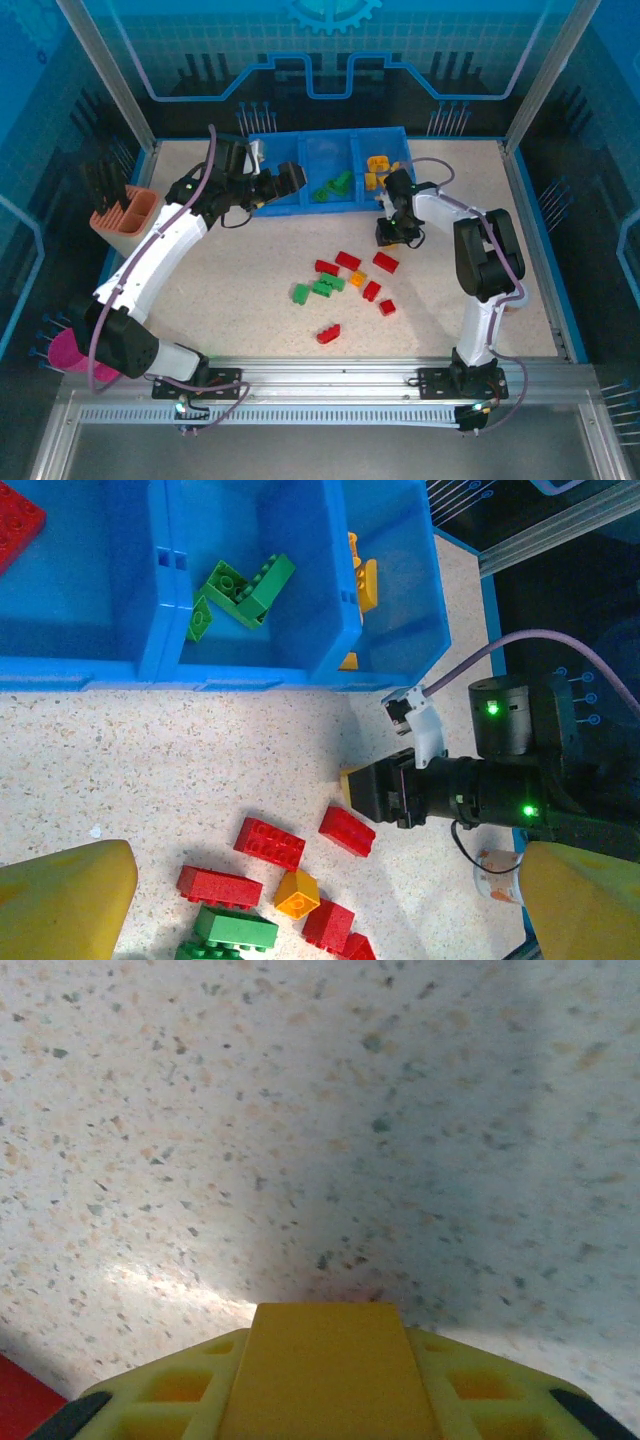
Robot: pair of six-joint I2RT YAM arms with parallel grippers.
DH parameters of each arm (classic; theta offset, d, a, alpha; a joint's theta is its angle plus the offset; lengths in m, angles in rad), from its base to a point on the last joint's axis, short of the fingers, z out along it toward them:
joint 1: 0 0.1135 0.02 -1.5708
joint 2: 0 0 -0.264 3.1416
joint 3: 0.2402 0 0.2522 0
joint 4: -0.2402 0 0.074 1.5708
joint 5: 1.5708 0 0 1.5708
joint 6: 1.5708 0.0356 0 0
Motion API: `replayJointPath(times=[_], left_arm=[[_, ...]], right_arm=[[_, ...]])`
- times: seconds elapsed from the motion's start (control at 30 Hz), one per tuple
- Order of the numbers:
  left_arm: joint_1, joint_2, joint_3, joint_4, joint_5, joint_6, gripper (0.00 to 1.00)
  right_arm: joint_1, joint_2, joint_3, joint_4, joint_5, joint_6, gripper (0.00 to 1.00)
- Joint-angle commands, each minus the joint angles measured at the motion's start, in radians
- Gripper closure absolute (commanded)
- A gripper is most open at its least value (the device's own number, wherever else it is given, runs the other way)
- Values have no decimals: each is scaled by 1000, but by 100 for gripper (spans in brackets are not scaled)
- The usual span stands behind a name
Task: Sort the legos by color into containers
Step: Pick up the lego from the center of the table, then place the lego in the container.
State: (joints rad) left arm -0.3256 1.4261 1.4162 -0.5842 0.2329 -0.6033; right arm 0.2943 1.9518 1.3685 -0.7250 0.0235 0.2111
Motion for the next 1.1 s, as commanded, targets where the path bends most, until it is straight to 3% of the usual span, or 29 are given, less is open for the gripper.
replayJointPath(times=[0.0,0.2,0.7,0.9,1.07], left_arm=[[-4,-10,-5,18,-3,3,1],[-3,5,19,-38,-5,32,1],[-3,-25,-35,-16,-9,-6,1],[-3,-31,-58,-10,-27,-23,1],[-3,-26,-60,-10,-22,-28,1]], right_arm=[[7,-86,93,-101,68,-41,72],[1,-76,297,-103,122,-69,70],[-43,525,1158,-297,181,-109,68],[-55,583,1188,-286,156,-88,65],[-55,552,1108,-257,151,-91,65]])
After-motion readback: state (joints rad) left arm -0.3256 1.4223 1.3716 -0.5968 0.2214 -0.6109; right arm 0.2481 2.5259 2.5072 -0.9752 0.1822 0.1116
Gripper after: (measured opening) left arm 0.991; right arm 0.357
